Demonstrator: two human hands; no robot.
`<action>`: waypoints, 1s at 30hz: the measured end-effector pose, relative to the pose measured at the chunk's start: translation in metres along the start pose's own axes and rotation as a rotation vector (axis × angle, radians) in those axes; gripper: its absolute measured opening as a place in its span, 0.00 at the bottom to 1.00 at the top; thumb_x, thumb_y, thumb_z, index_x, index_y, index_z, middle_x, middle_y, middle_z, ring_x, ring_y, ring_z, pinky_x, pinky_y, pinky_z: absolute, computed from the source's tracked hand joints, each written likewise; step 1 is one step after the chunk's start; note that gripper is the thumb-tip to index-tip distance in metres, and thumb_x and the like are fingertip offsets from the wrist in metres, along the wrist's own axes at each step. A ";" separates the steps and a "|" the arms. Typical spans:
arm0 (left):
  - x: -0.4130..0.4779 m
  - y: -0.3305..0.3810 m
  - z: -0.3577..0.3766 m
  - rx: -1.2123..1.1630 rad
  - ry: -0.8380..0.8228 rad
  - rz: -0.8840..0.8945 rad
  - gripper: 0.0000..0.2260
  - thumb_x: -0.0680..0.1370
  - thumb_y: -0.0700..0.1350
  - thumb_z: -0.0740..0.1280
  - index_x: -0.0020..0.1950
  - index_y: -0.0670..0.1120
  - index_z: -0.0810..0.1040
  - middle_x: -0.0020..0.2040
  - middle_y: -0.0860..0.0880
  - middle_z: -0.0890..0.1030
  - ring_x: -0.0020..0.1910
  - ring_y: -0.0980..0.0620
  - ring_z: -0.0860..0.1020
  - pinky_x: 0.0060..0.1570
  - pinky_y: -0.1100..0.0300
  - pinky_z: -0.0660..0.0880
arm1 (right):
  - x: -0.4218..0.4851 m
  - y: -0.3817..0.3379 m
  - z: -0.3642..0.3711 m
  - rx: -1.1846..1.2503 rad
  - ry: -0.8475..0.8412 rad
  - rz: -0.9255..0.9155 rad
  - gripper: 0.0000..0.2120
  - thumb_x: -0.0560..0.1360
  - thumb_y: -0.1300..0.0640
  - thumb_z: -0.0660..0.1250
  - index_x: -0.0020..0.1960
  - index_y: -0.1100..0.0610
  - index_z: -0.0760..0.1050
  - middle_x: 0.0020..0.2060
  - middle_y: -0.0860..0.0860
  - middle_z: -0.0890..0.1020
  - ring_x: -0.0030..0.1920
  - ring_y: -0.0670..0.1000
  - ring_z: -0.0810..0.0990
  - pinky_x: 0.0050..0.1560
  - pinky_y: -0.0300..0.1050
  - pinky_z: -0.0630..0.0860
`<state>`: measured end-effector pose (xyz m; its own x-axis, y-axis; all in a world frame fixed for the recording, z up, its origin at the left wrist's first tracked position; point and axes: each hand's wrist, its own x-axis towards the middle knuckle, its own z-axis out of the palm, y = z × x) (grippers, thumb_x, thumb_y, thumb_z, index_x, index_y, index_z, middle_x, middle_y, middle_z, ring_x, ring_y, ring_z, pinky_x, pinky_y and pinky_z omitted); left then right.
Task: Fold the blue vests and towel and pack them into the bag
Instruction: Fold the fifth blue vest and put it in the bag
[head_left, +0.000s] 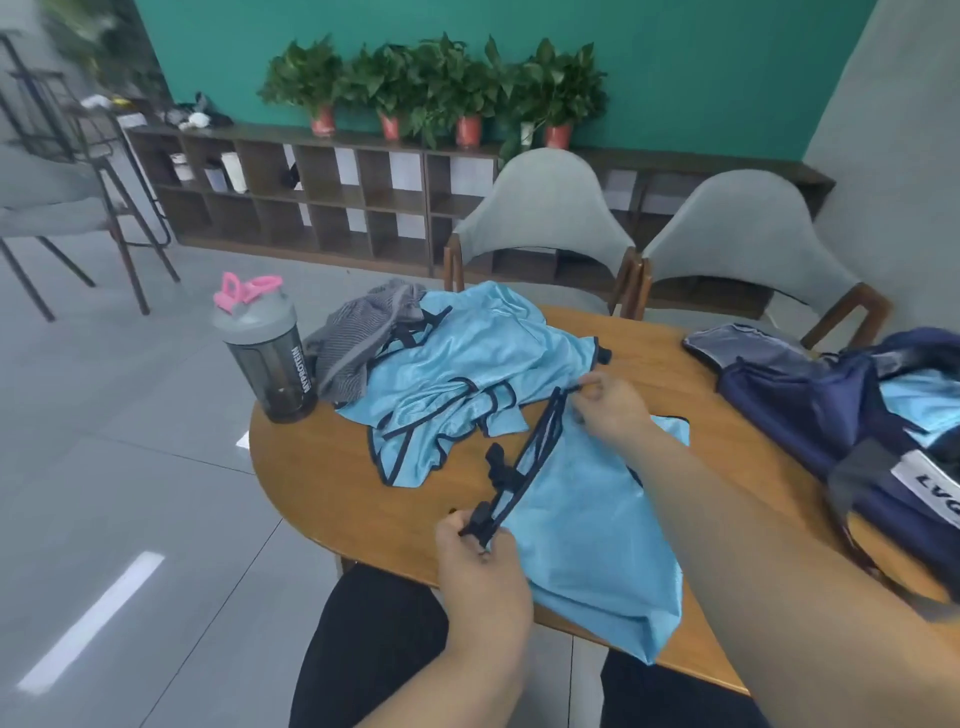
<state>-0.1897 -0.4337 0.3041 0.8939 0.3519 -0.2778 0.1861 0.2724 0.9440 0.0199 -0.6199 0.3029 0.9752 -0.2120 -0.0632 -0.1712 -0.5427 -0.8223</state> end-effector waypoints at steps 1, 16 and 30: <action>0.005 -0.001 -0.003 0.001 0.009 -0.015 0.11 0.84 0.41 0.66 0.62 0.55 0.72 0.52 0.49 0.78 0.52 0.47 0.82 0.61 0.44 0.81 | -0.007 0.004 0.002 -0.035 0.004 -0.065 0.10 0.79 0.61 0.67 0.59 0.53 0.79 0.43 0.52 0.86 0.47 0.56 0.85 0.54 0.57 0.82; 0.107 0.011 0.028 0.431 -0.127 0.222 0.12 0.82 0.43 0.69 0.59 0.56 0.69 0.46 0.48 0.82 0.35 0.53 0.77 0.37 0.58 0.72 | -0.091 0.083 -0.039 -0.624 0.391 -0.140 0.13 0.80 0.54 0.67 0.63 0.53 0.81 0.56 0.54 0.79 0.55 0.59 0.72 0.54 0.53 0.73; 0.159 0.014 0.083 0.592 -0.404 0.283 0.12 0.84 0.39 0.67 0.59 0.55 0.84 0.58 0.58 0.81 0.54 0.59 0.79 0.51 0.64 0.74 | -0.120 0.107 -0.073 -0.810 0.050 -0.119 0.30 0.83 0.33 0.37 0.83 0.37 0.54 0.84 0.43 0.53 0.84 0.52 0.44 0.83 0.56 0.46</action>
<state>-0.0110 -0.4483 0.2877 0.9983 -0.0486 -0.0325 0.0138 -0.3442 0.9388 -0.1252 -0.7119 0.2632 0.9892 -0.1414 0.0396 -0.1336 -0.9785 -0.1572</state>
